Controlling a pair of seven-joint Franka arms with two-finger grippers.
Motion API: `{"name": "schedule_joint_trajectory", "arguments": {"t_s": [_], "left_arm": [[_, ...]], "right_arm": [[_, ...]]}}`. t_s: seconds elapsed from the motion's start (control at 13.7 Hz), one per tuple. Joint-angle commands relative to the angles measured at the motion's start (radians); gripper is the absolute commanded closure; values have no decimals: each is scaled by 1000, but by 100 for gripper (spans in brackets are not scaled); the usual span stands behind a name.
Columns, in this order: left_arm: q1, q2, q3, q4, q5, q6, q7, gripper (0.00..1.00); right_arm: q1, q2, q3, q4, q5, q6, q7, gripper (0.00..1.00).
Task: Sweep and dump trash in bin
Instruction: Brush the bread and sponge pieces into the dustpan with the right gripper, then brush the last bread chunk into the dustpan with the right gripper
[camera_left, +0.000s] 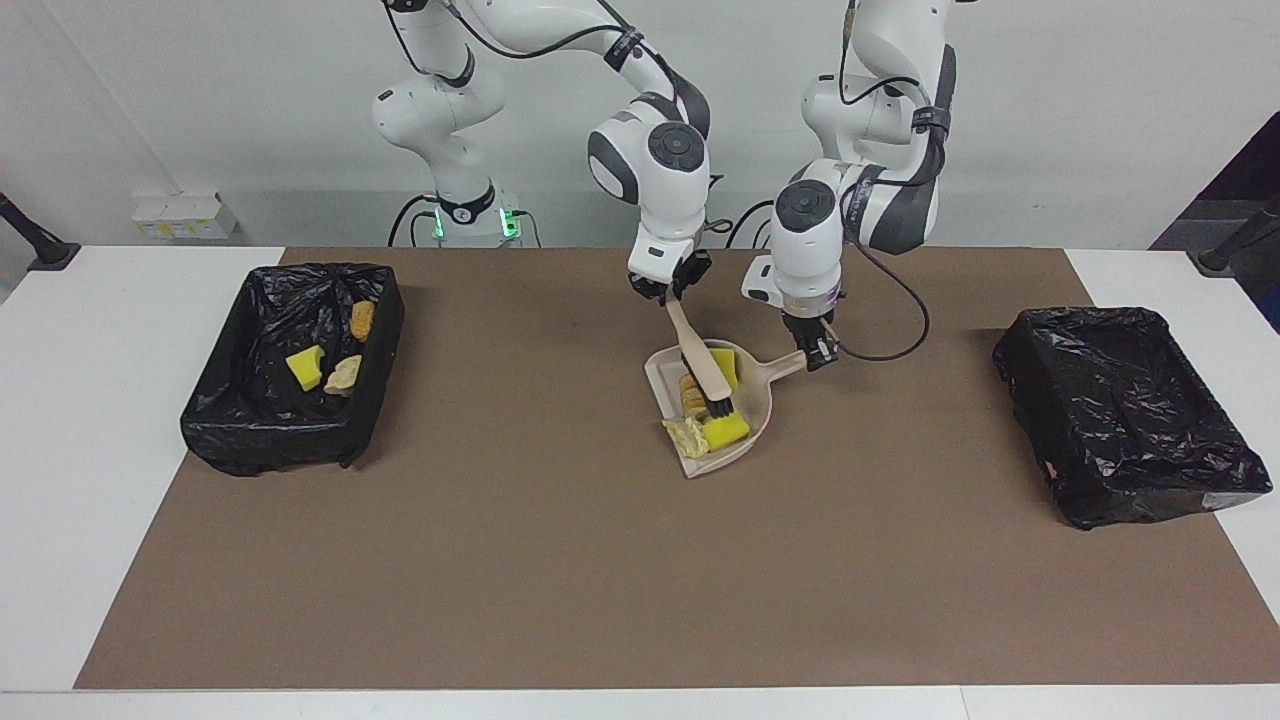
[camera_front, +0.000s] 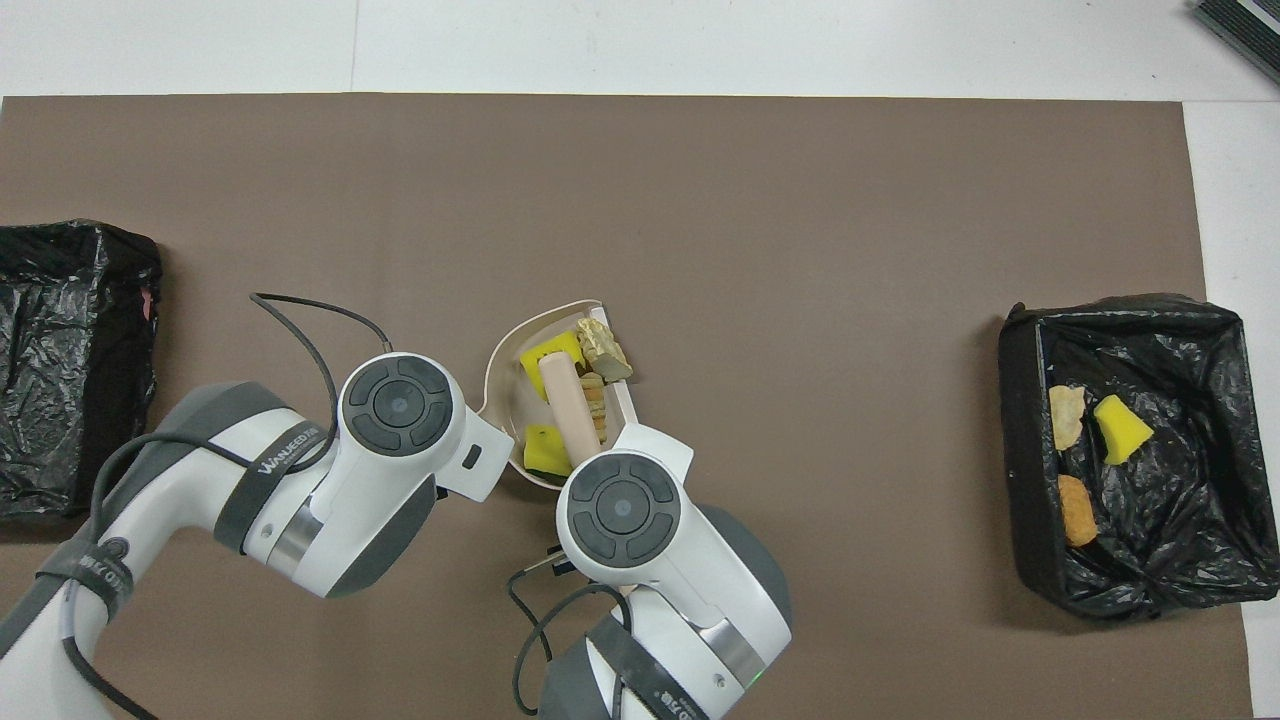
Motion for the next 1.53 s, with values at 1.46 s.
{"name": "schedule_joint_trajectory", "arguments": {"t_s": [1.46], "left_arm": [[29, -1, 0, -18, -104, 29, -110, 100]], "right_arm": [[-365, 259, -11, 180, -241, 51, -275, 100]]}}
